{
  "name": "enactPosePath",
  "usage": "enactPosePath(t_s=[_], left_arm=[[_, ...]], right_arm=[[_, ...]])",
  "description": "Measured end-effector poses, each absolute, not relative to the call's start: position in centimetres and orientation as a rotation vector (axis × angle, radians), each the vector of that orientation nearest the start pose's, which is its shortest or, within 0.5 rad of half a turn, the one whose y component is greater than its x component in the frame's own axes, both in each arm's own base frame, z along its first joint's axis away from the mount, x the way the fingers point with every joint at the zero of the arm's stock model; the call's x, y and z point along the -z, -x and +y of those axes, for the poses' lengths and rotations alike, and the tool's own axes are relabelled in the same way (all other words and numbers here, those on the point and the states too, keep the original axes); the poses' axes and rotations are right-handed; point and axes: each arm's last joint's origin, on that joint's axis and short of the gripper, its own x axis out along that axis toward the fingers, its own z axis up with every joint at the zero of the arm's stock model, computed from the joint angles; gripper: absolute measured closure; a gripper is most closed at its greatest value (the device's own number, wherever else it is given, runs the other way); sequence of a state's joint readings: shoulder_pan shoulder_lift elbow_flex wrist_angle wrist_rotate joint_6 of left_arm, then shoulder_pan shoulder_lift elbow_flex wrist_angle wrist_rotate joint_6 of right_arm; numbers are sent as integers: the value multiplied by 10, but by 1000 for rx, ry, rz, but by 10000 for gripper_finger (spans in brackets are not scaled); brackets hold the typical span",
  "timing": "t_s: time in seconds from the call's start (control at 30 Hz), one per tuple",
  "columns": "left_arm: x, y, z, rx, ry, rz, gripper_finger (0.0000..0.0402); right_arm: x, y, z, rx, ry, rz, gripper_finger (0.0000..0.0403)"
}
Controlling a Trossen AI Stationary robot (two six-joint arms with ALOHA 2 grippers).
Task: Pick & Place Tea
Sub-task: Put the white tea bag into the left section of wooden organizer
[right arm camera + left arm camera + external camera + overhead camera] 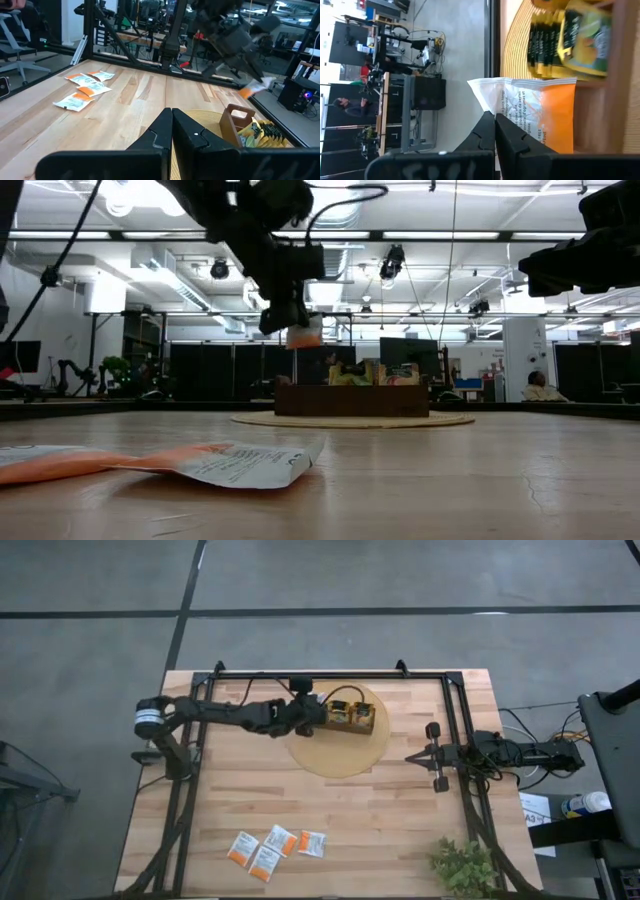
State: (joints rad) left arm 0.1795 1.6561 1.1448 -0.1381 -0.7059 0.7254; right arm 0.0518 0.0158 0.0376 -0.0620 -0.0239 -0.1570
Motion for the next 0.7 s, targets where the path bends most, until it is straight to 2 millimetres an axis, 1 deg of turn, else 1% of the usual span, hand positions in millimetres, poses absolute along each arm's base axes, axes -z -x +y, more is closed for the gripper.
enactPosePath(t_s=[0.17, 0.37, 0.5, 0.7], left_arm=[[-237, -360, 96, -583, -825, 962, 401], [-217, -372, 108, -610, -807, 971, 401], [-204, -374, 115, -648, -812, 988, 401], [-198, -371, 123, -679, -806, 1001, 401]], right_arm=[[-169, -96, 6, -79, 157, 34, 394], [-169, -96, 6, -79, 157, 34, 394], [-169, -96, 6, -79, 157, 34, 394], [-169, -96, 6, -79, 157, 34, 394]])
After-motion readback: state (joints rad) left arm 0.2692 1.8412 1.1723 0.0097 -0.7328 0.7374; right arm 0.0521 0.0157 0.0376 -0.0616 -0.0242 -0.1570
